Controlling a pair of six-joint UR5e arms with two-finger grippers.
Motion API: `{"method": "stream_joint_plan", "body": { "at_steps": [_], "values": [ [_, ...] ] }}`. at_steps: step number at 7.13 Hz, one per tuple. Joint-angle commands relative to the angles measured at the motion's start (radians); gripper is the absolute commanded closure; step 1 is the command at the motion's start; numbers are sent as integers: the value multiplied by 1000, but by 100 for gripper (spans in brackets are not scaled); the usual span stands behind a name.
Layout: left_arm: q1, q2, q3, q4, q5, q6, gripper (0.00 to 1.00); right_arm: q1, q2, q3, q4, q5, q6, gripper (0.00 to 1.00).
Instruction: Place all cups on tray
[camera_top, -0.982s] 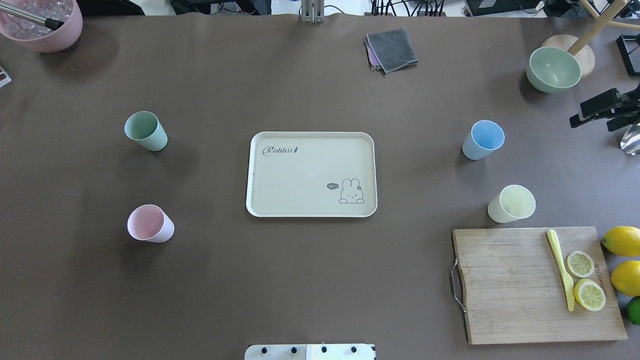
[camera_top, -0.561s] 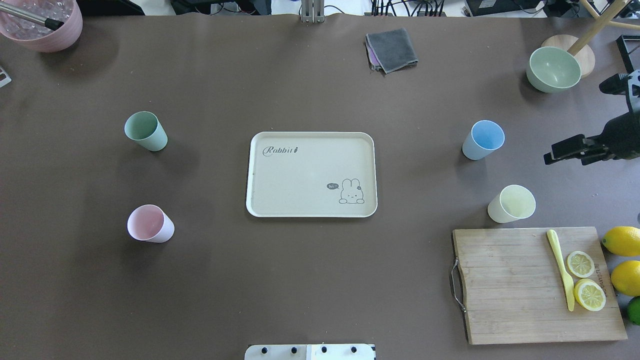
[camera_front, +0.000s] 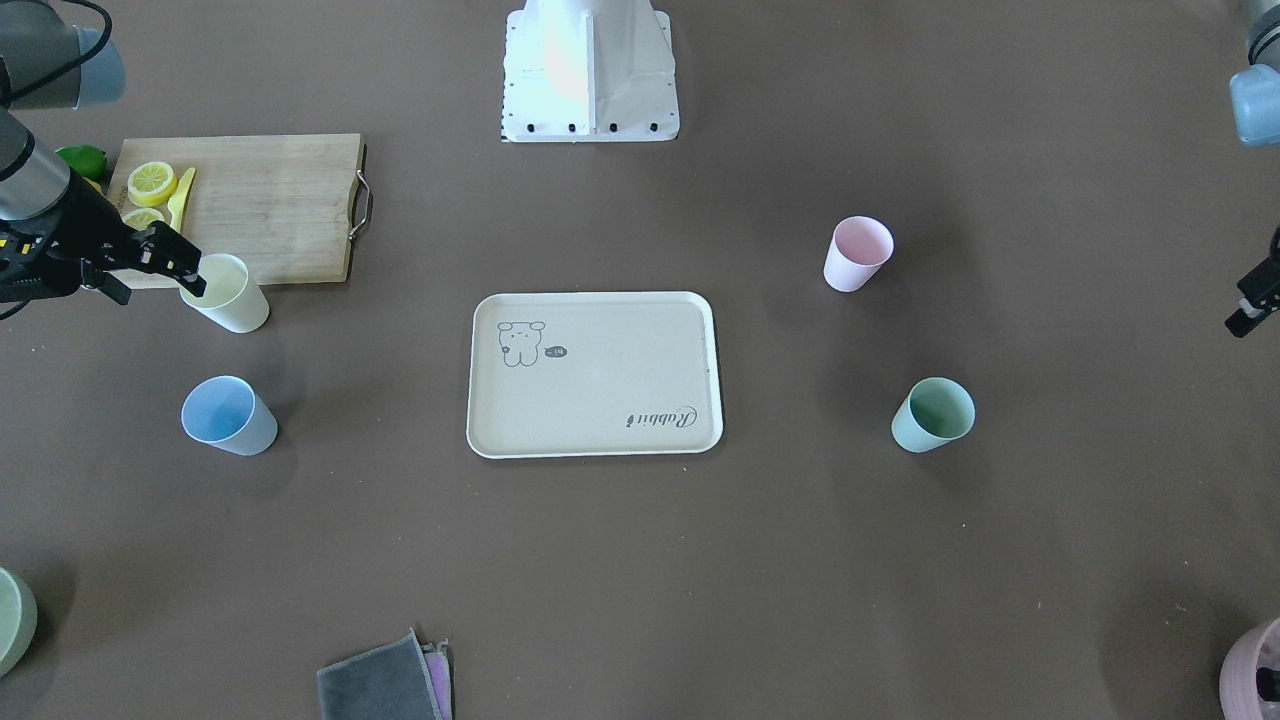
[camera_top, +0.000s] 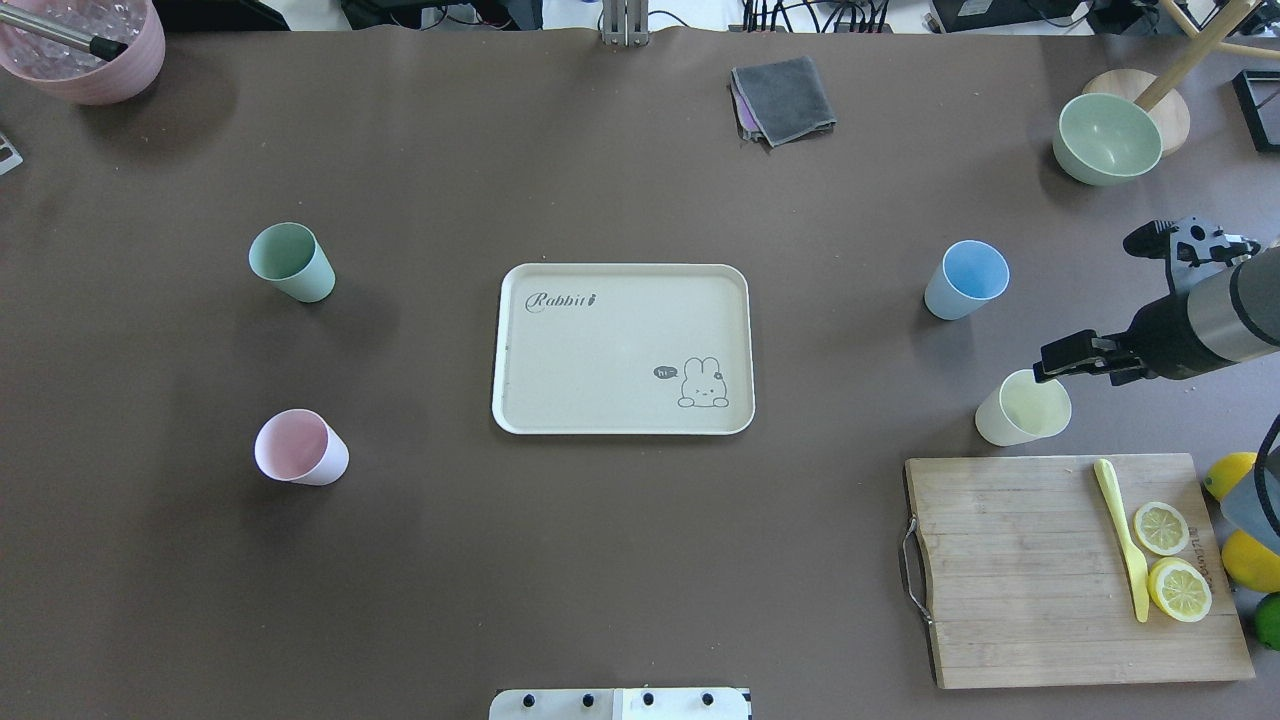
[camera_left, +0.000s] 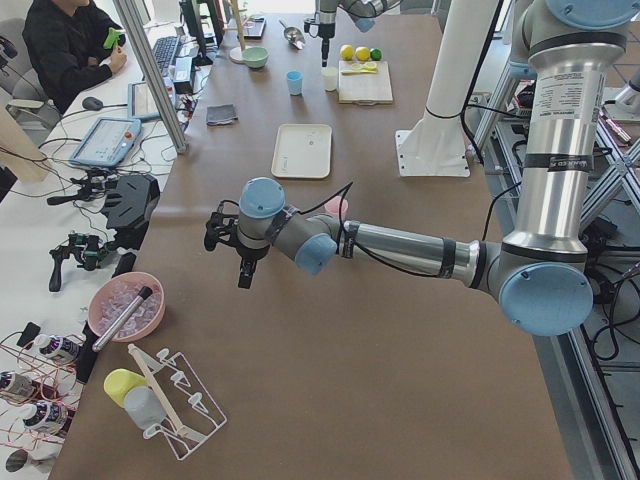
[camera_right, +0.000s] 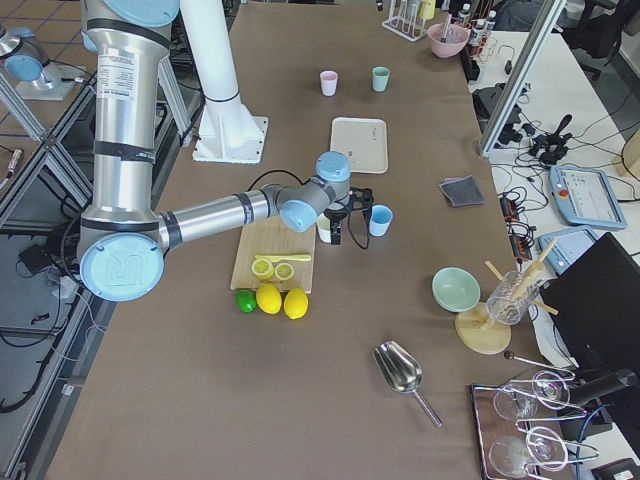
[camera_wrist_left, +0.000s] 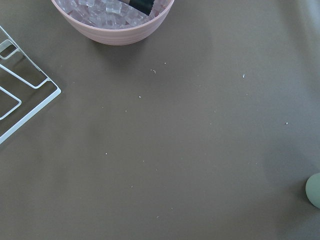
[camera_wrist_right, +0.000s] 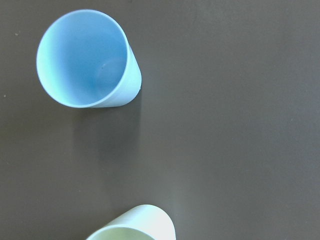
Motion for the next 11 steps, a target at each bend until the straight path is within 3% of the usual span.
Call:
{"method": "stream_joint_plan", "body": {
  "at_steps": [1, 5, 7, 8, 9, 11],
  "values": [
    [38, 3, -4, 0, -7, -2, 2, -37, 5, -20, 1, -8, 2, 0],
    [225, 6, -122, 0, 6, -230, 2, -63, -4, -17, 1, -6, 2, 0],
    [338, 0, -186, 2, 64, -345, 2, -65, -6, -18, 1, -8, 2, 0],
    [393, -1, -212, 0, 95, -414, 3, -68, -6, -18, 1, -8, 2, 19],
    [427, -3, -240, 2, 115, -460, 3, -68, -4, -20, 3, -8, -4, 99],
    [454, -4, -248, 0, 129, -474, 3, -69, 10, -15, 3, -6, 4, 100]
  ]
}}
